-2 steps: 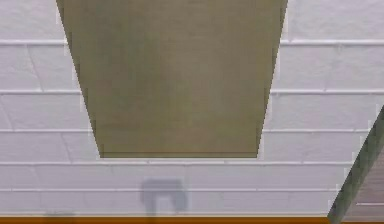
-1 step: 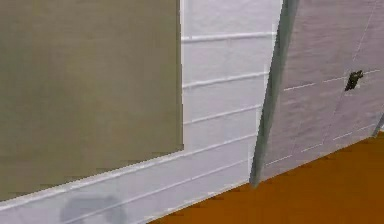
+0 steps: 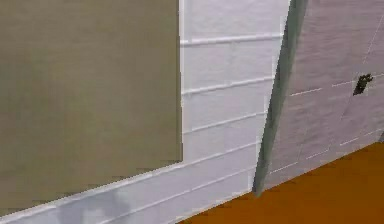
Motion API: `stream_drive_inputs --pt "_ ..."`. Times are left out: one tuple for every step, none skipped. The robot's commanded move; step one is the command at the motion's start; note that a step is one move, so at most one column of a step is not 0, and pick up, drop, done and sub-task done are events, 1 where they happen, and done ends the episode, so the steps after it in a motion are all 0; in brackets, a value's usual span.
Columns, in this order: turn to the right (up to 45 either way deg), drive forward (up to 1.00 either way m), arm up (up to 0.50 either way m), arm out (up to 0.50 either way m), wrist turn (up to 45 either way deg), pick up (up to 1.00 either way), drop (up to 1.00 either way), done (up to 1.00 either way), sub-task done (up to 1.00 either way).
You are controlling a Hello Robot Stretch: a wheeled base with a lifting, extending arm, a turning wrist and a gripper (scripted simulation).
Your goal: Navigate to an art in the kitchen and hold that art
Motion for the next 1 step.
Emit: stream_drive_inputs --pt "45.0 0.0 0.0 0.0 0.0 0.0 0.0 0.0 0.0"
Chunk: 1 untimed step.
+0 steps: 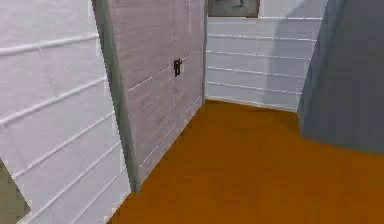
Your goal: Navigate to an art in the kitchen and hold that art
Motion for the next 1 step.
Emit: stream_drive_inputs --pt "45.0 0.0 0.0 0.0 0.0 0.0 0.0 0.0 0.0"
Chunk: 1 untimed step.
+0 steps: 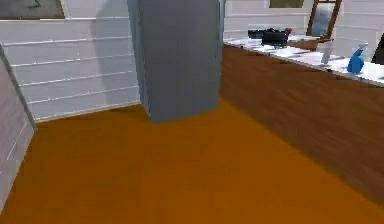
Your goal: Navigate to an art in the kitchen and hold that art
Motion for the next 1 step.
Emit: stream_drive_inputs --pt "45.0 0.0 0.0 0.0 0.0 0.0 0.0 0.0 0.0"
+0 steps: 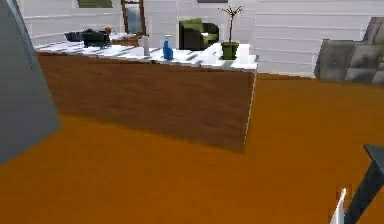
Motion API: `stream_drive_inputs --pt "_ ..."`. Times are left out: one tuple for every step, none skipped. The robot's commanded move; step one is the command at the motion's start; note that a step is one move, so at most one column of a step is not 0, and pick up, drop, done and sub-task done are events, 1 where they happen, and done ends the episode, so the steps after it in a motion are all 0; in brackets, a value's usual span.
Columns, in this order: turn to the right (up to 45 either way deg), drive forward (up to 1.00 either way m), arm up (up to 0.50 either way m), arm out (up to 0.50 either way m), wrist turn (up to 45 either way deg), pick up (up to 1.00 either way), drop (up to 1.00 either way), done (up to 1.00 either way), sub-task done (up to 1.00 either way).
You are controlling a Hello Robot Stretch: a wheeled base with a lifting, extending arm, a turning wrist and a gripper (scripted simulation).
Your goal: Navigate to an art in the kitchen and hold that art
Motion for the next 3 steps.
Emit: stream_drive_inputs --pt "45.0 0.0 0.0 0.0 0.0 0.0 0.0 0.0 0.0" --pt "45.0 0.0 0.0 0.0 0.0 0.0 0.0 0.0 0.0" --pt "45.0 0.0 0.0 0.0 0.0 0.0 0.0 0.0 0.0"
